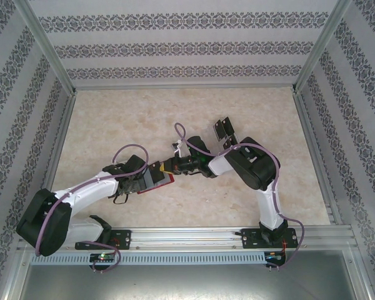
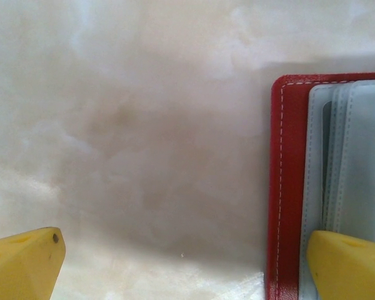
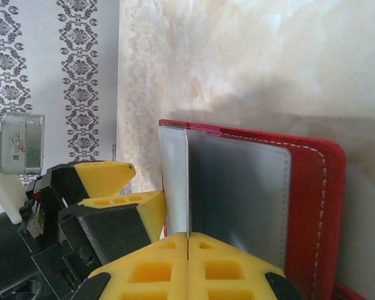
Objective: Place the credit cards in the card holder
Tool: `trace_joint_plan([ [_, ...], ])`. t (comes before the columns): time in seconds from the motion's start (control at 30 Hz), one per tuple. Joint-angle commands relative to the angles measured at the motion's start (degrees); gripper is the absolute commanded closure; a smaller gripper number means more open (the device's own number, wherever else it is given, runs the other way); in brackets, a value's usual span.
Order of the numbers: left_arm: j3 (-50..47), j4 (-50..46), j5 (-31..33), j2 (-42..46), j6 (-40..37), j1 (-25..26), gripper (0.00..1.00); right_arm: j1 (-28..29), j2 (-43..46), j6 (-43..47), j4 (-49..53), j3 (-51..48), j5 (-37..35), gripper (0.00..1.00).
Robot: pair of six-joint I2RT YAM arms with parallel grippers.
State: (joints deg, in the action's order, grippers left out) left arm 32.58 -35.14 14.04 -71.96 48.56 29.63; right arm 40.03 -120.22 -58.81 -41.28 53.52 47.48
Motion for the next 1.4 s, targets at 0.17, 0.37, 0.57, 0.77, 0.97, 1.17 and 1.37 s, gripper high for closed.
trace_joint_plan([
  [0.17, -1.6, -2.4, 0.6, 0.1, 1.2, 0.2, 0.00, -0.3, -1.1, 0.2, -2.5, -0.6, 0.2, 1.00],
  [0.37, -1.6, -2.3, 0.6, -0.2, 1.1, 0.2, 0.00, -0.8, -0.8, 0.4, -2.4, -1.2, 0.3, 1.00],
  [0.57, -1.6, -2.5, 0.6, -0.3, 1.1, 0.2, 0.00, -1.1, -0.8, 0.2, -2.9, -2.2, -0.1, 1.00],
  [0.77, -1.5, -2.5, 0.5, -0.3, 1.0, 0.2, 0.00, -0.2, -1.7, -0.3, -3.0, -1.2, 0.0, 1.00],
  [0.97, -1.7, -2.6, 0.5, -0.4, 1.0, 0.2, 0.00, 0.7, -2.5, -0.7, -3.1, 0.1, 0.6, 1.00],
  [1.17, -1.9, -2.6, 0.6, -0.2, 1.1, 0.2, 0.00, 1.0, -2.4, -2.3, -5.3, 0.5, 1.7, 1.00],
  [1.37, -1.3, -2.9, 0.8, 0.4, 1.3, 0.2, 0.00, 0.7, -1.9, -2.2, -5.1, -0.7, 0.8, 1.00],
])
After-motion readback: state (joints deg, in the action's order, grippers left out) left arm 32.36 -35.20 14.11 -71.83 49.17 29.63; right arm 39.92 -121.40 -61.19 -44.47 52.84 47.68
